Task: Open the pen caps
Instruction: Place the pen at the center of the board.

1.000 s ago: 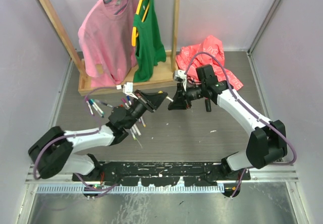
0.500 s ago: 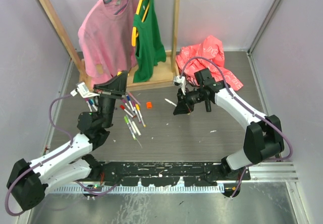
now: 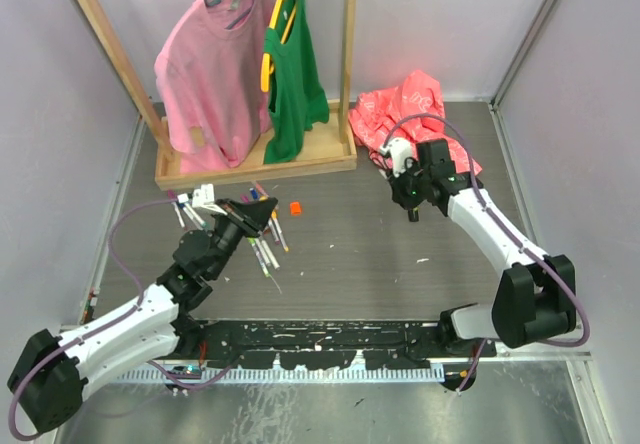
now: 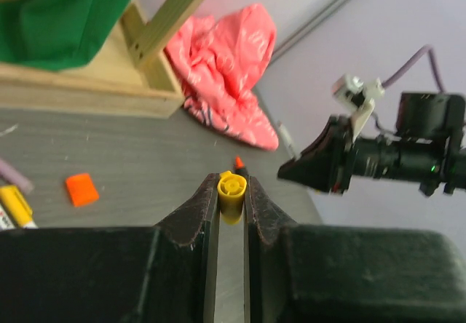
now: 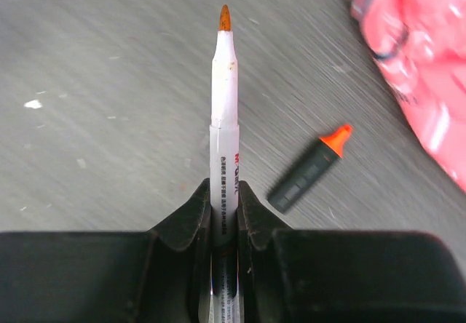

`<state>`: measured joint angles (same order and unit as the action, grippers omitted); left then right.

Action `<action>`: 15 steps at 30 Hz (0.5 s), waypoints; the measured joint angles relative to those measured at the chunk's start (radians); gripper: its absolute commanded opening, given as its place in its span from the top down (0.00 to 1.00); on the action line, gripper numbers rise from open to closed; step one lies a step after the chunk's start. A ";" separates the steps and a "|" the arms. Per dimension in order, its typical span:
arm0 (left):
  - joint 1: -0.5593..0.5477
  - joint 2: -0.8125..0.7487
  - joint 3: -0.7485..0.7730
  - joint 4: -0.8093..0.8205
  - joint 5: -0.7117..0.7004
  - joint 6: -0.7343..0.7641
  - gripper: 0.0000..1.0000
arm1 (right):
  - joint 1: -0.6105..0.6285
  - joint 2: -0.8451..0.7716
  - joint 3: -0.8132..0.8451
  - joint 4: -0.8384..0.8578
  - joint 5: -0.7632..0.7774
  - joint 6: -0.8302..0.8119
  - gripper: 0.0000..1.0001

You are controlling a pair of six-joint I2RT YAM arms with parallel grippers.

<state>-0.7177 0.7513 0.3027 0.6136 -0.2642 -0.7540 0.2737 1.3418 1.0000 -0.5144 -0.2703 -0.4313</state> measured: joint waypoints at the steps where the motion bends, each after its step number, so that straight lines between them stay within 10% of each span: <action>1: 0.000 0.012 -0.008 -0.013 0.011 -0.015 1.00 | -0.023 0.000 -0.006 0.006 0.023 0.016 0.92; 15: 0.000 0.121 -0.043 -0.027 0.099 -0.092 1.00 | -0.226 0.167 -0.011 0.080 0.283 0.215 0.90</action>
<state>-0.7177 0.8726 0.2600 0.5865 -0.1654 -0.8463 0.0475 1.5093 0.9886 -0.4343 0.0132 -0.2165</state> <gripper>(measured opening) 0.147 0.190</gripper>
